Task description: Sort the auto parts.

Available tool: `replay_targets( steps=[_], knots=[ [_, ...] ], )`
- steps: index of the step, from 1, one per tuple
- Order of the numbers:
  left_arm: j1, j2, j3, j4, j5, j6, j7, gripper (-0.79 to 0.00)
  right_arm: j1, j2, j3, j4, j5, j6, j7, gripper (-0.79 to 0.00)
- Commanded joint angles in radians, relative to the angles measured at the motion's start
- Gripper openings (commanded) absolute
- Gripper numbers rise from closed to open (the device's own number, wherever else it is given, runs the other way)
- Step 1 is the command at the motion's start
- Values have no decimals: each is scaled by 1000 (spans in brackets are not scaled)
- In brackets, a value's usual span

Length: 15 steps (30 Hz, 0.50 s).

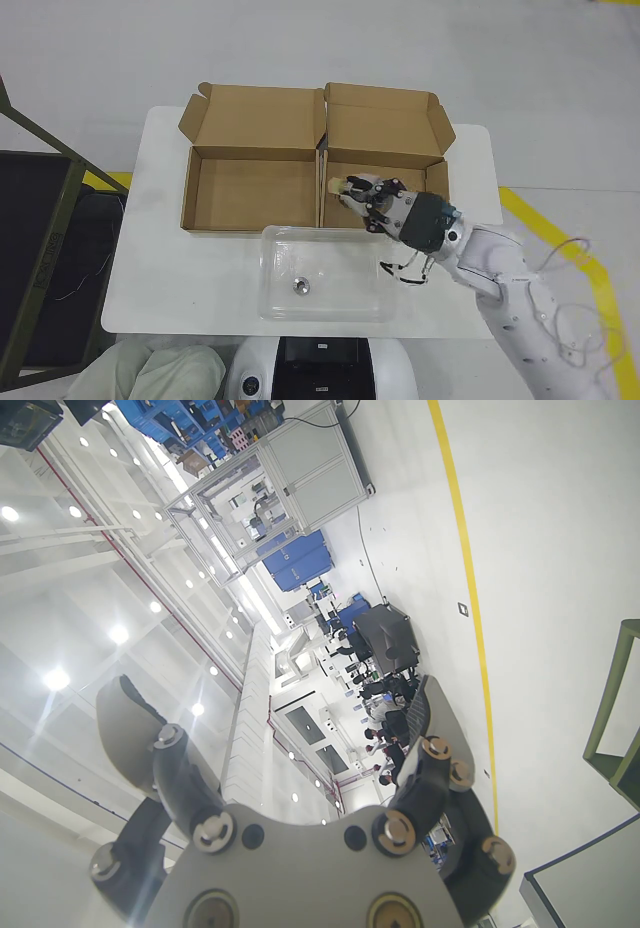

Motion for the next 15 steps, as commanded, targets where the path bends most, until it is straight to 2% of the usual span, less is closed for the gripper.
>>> replay_targets(
  steps=[1,15],
  knots=[
    [0,0,0,0,0,0,0,0,23,-7,-34,26,-11,23,21,-785],
    [0,0,0,0,0,0,0,0,219,-80,-264,279,-9,159,149,-785]
  ],
)
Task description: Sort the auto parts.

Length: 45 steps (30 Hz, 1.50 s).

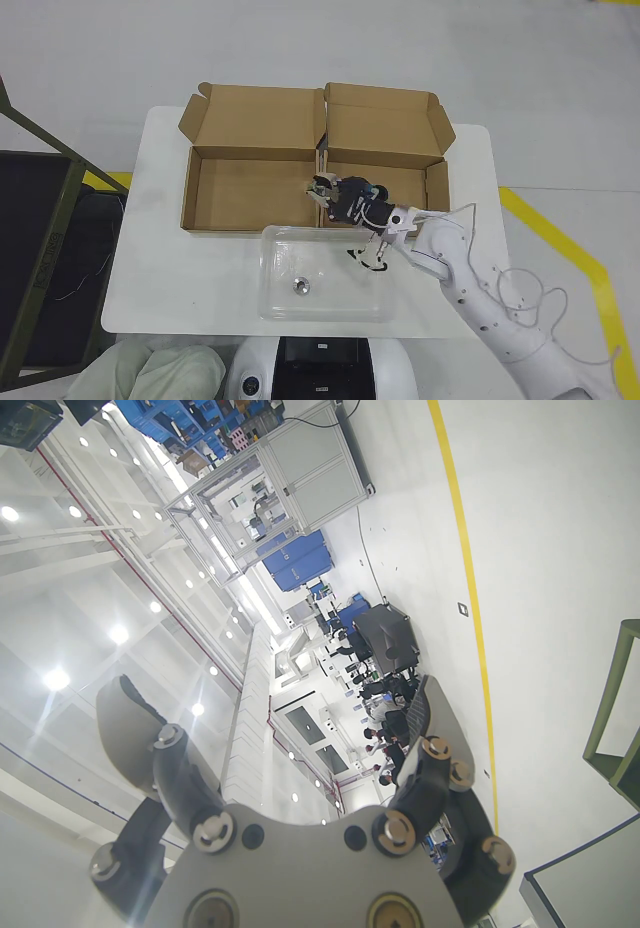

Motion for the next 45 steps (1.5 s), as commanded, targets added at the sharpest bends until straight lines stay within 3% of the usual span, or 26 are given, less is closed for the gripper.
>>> replay_targets(
  steps=[1,12,25,45],
  knots=[
    [0,0,0,0,0,0,0,0,24,-10,-24,28,1,12,12,-785],
    [0,0,0,0,0,0,0,0,185,-84,-169,173,40,20,125,-785],
    [0,0,0,0,0,0,0,0,377,-211,-342,392,81,51,220,-785],
    [0,0,0,0,0,0,0,0,534,-418,-484,819,157,4,234,-785]
  ],
)
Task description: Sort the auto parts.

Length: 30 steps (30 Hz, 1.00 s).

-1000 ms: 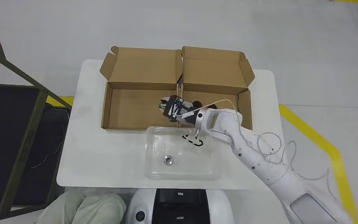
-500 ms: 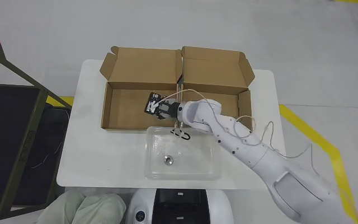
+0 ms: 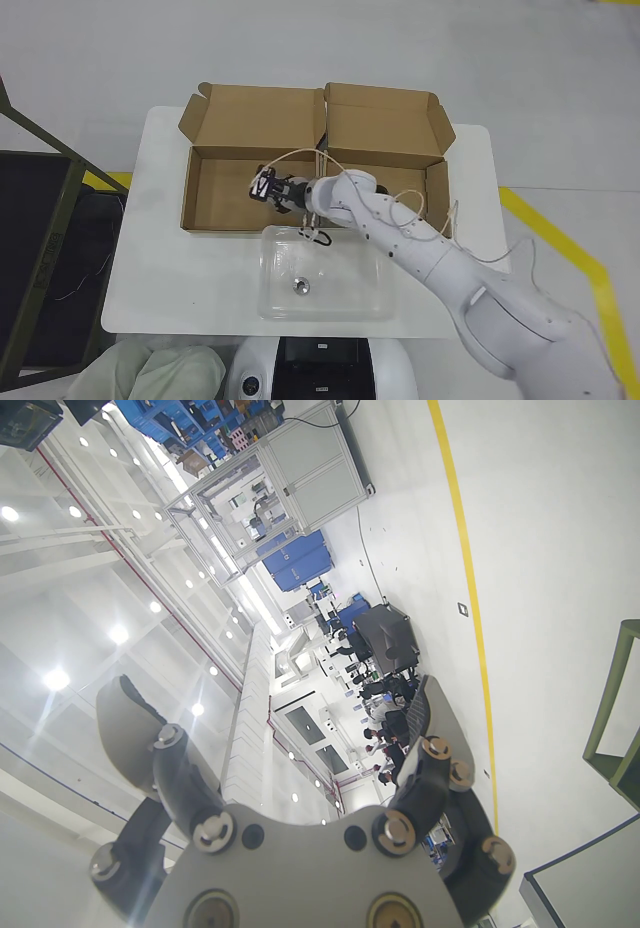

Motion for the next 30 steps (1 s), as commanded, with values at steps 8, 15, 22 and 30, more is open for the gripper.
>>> replay_targets(
  steps=[8,15,22,30],
  knots=[
    [0,0,0,0,0,0,0,0,36,-72,-26,132,-6,-24,-20,-785],
    [0,0,0,0,0,0,0,0,49,-116,-34,211,-21,-26,-42,-760],
    [0,0,0,0,0,0,0,0,62,-147,-32,276,-33,-41,-67,-419],
    [0,0,0,0,0,0,0,0,72,-168,-15,309,-35,-66,-104,-305]
  ],
)
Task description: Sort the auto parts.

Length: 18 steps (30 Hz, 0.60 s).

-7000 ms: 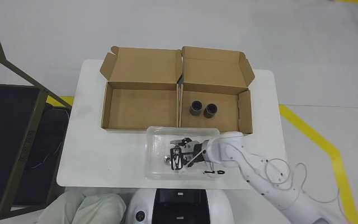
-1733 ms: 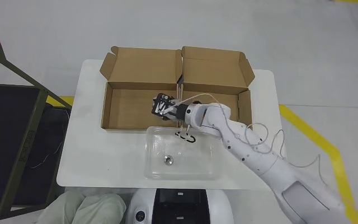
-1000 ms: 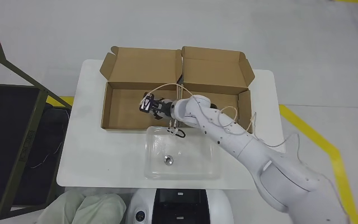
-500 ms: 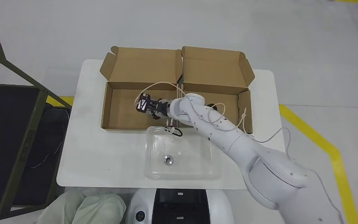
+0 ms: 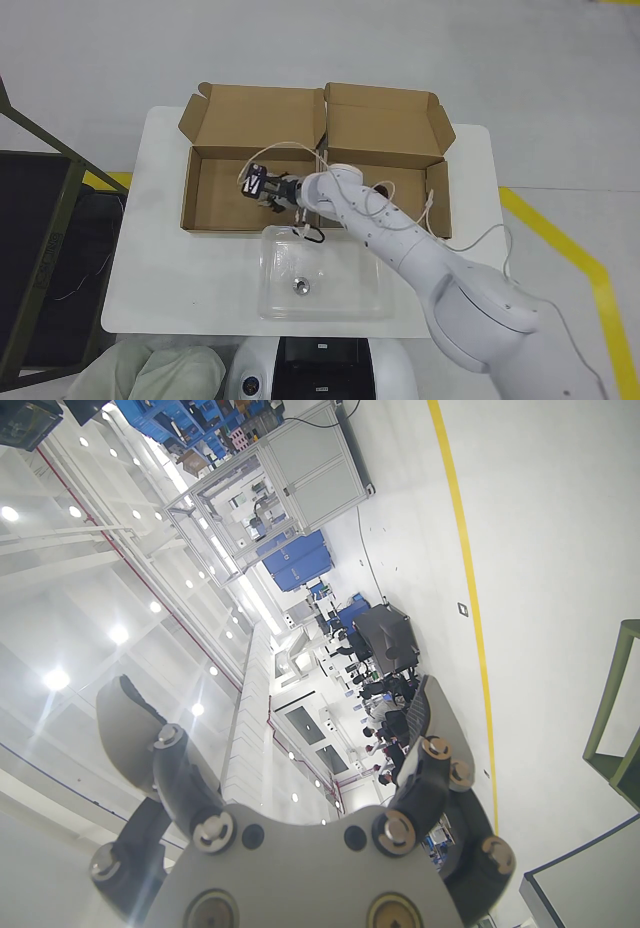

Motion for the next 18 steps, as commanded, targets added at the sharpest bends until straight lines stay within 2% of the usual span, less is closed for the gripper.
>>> replay_targets(
  steps=[1,9,18],
  knots=[
    [0,0,0,0,0,0,0,0,4,-2,6,1,1,-12,-12,-289],
    [0,0,0,0,0,0,0,0,14,10,46,-32,-5,-48,-69,-262],
    [0,0,0,0,0,0,0,0,-24,60,104,-173,-43,-86,-82,-225]
  ],
)
